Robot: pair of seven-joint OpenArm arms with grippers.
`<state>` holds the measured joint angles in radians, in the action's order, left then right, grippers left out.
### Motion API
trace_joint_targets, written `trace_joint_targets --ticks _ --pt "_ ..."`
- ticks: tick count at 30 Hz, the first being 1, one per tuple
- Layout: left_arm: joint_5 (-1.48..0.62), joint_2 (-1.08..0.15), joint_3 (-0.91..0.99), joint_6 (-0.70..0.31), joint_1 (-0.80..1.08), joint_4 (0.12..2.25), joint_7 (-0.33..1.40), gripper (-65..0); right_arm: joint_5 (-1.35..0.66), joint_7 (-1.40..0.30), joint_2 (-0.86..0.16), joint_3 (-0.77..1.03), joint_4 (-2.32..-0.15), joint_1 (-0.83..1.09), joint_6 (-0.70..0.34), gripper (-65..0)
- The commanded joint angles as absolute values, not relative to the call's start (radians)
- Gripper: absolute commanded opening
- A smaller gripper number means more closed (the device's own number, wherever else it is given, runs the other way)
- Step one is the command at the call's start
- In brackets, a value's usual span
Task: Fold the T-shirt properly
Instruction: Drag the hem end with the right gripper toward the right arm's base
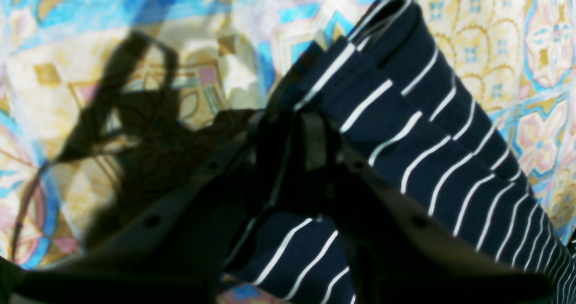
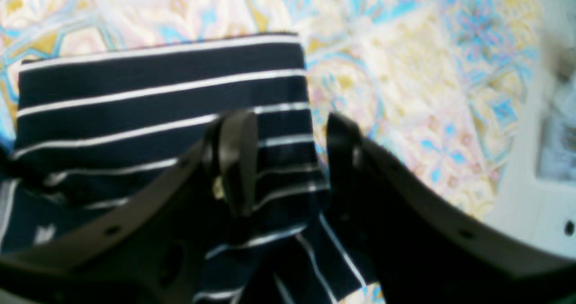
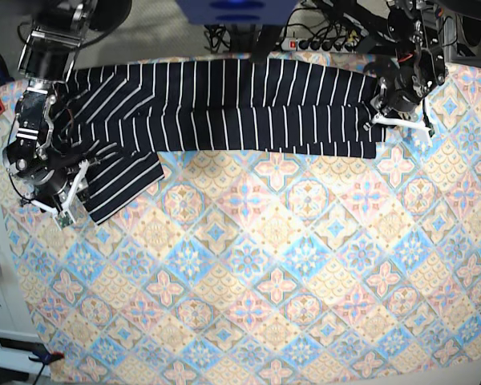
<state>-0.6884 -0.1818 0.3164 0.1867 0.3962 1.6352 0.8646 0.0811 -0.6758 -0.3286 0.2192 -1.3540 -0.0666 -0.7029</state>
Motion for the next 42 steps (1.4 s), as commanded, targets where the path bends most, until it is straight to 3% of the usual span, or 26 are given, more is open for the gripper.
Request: trace_joint_targets --ticks 1,12,21,33,36,42 --pt "-0.690 -0.189 0.320 0.185 0.395 1.649 0.855 -52.5 0.074 -0.653 -0.355 0.208 -1.322 -0.108 -0.698 -39.8" --pt "-0.691 -0.189 0.320 0.185 0.395 1.649 0.855 -52.5 0.076 -0.449 -0.387 0.179 -0.854 -0.292 -0.698 -39.7" --pt "-0.691 -0.189 0.320 0.185 0.394 1.649 0.855 -52.5 0.076 -0.367 -0.389 0.179 -0.746 -0.305 -0.698 -28.0" --pt "-0.691 -0.189 0.320 0.185 0.394 1.649 0.852 -52.5 0.076 -0.343 -0.389 0.171 -0.710 -0.306 -0.698 -27.3" --pt "-0.691 -0.189 0.320 0.185 0.394 1.649 0.852 -52.5 0.076 -0.346 -0.389 0.097 -0.694 -0.306 -0.698 -32.6" --pt "-0.691 -0.189 0.320 0.185 0.394 1.649 0.852 -52.5 0.070 -0.349 -0.409 0.050 -0.694 -0.303 -0.698 -55.6"
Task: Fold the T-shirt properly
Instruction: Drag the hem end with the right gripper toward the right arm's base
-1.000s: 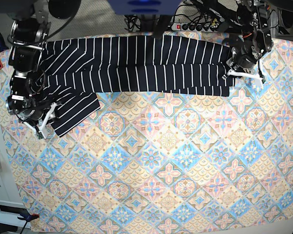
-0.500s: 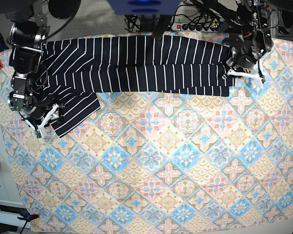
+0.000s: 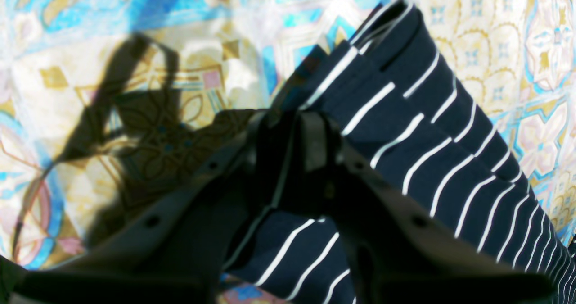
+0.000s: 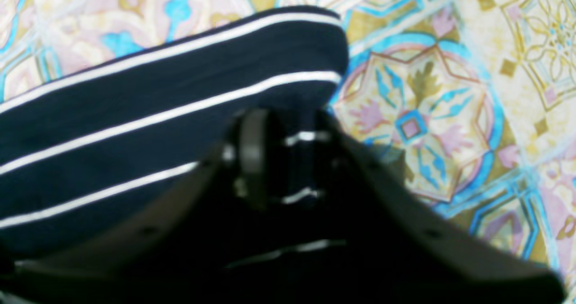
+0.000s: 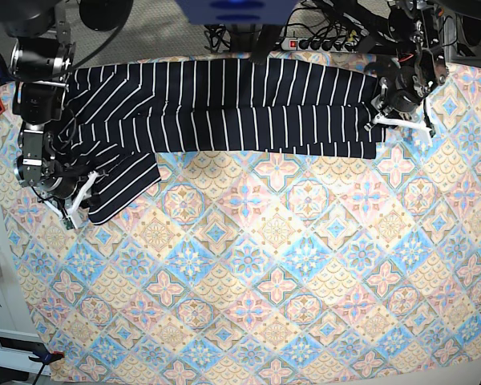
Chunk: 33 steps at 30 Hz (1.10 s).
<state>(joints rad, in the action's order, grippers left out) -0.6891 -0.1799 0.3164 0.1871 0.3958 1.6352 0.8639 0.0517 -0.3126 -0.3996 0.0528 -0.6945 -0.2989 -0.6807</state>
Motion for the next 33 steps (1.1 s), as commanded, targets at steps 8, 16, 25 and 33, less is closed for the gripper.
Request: trace_joint_targets --ticks 8,16,25,33 --pt "-0.691 -0.188 0.320 0.185 0.394 1.649 0.851 -52.5 0.068 -0.352 -0.410 0.105 -0.820 -0.240 -0.698 -62.6" --pt "-0.691 -0.188 0.320 0.185 0.392 1.649 0.851 -52.5 0.067 -0.602 -0.403 0.275 -1.320 -0.015 -0.698 -63.0" --pt "-0.691 -0.188 0.320 0.185 0.390 1.647 0.849 -52.5 -0.070 -0.762 -0.406 0.381 -1.676 0.180 -0.698 -63.0" --pt "-0.691 -0.188 0.320 0.185 0.390 1.647 0.849 -52.5 -0.114 -0.803 -0.406 0.464 -1.844 0.374 -0.698 -63.0"
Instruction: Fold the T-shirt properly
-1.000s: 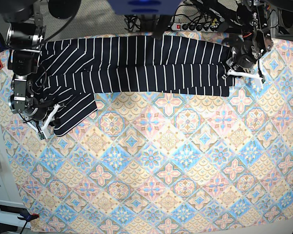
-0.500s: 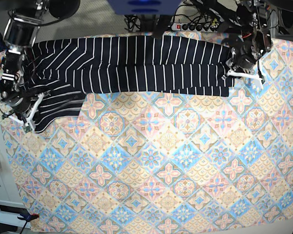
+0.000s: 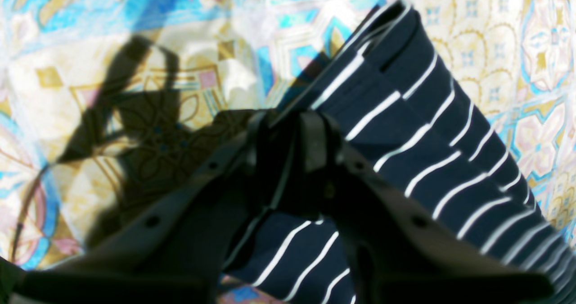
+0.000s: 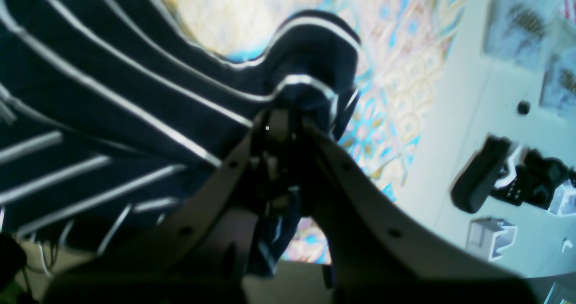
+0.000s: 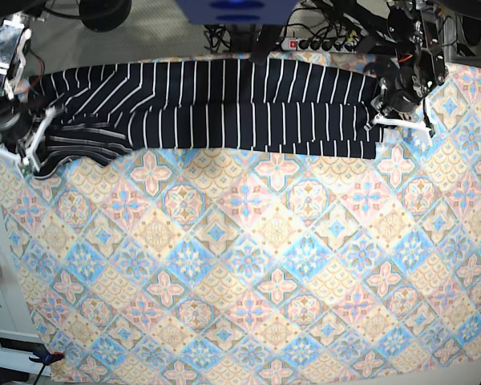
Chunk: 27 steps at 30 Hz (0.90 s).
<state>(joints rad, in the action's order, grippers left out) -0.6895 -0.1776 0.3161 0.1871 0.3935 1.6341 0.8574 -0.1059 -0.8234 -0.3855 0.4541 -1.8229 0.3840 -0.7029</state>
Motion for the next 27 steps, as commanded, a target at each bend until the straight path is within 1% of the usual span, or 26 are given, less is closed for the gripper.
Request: trace_joint_targets --ticks 1,7,9,13,14,16,22,27 --pt "-0.691 -0.188 0.320 0.185 0.390 1.647 0.849 -52.5 -0.114 -0.803 -0.406 0.464 -1.848 0.398 -0.698 -63.0" --pt "-0.691 -0.188 0.320 0.185 0.390 1.647 0.849 -52.5 -0.111 -0.803 -0.404 0.456 -1.837 0.460 -0.698 -62.7" --pt "-0.691 -0.188 0.320 0.185 0.390 1.647 0.849 -52.5 -0.108 -0.805 -0.404 0.435 -1.821 0.461 -0.698 -61.0" --pt "-0.691 -0.188 0.320 0.185 0.390 1.647 0.849 -52.5 -0.008 -0.799 -0.400 0.404 -1.793 0.461 -0.698 -51.4" --pt "-0.691 -0.188 0.321 0.185 0.390 1.647 0.849 -52.5 0.010 -0.792 -0.381 0.406 -1.791 0.458 -0.698 -48.4" --pt "-0.691 -0.188 0.321 0.185 0.390 1.647 0.849 -52.5 0.021 -0.786 -0.351 0.433 -1.802 0.455 -0.698 -44.9" --pt "-0.691 -0.189 0.332 0.185 0.392 1.647 0.849 -52.5 0.021 -0.688 -0.251 0.561 -1.863 0.455 -0.698 -44.4" --pt "-0.691 -0.189 0.404 0.183 0.398 1.647 0.855 -52.4 0.018 -0.630 -0.231 0.564 -1.894 0.455 -0.698 -44.4"
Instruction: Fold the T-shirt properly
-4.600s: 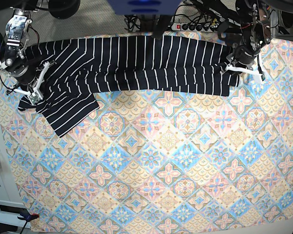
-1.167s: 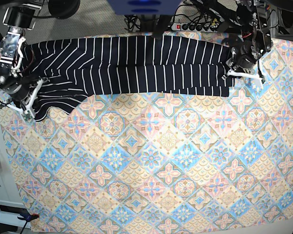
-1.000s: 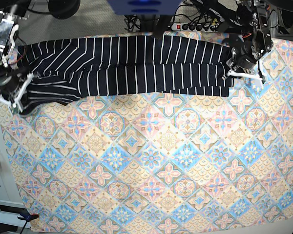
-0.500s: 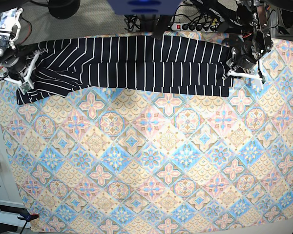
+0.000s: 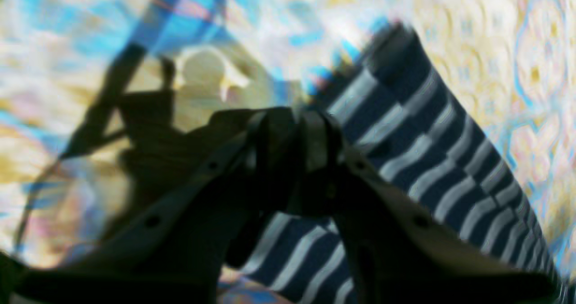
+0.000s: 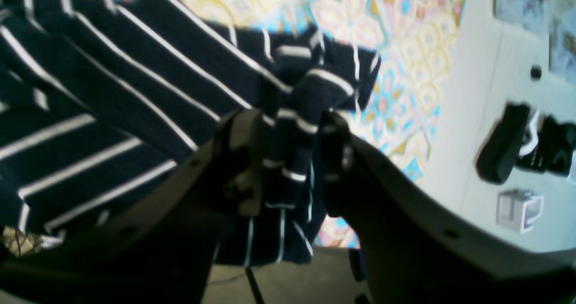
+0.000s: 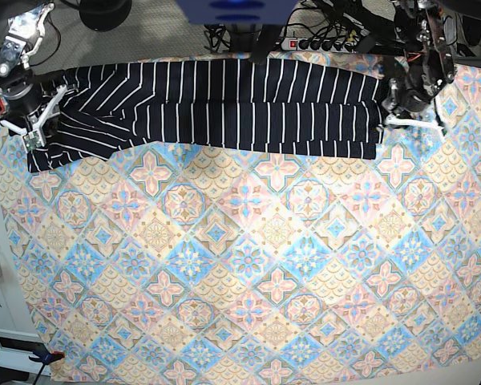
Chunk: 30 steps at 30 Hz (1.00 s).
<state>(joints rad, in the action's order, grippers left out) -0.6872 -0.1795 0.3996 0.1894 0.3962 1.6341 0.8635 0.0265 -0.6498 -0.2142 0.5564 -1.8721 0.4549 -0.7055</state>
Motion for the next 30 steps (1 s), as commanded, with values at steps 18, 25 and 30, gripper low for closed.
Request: trace_joint_targets --ticks 18,25,30 --pt "-0.688 -0.191 0.412 0.182 0.392 1.647 0.857 -40.5 -0.183 -0.670 -0.226 0.521 -1.817 0.401 -0.698 -44.4" --pt "-0.690 -0.191 0.410 0.182 0.392 1.647 0.857 -40.5 -0.085 -0.737 -0.252 0.414 -1.543 0.331 -0.698 -54.6" --pt "-0.690 -0.191 0.410 0.182 0.394 1.647 0.857 -40.5 -0.058 -0.779 -0.254 0.409 -1.506 0.335 -0.698 -59.0"
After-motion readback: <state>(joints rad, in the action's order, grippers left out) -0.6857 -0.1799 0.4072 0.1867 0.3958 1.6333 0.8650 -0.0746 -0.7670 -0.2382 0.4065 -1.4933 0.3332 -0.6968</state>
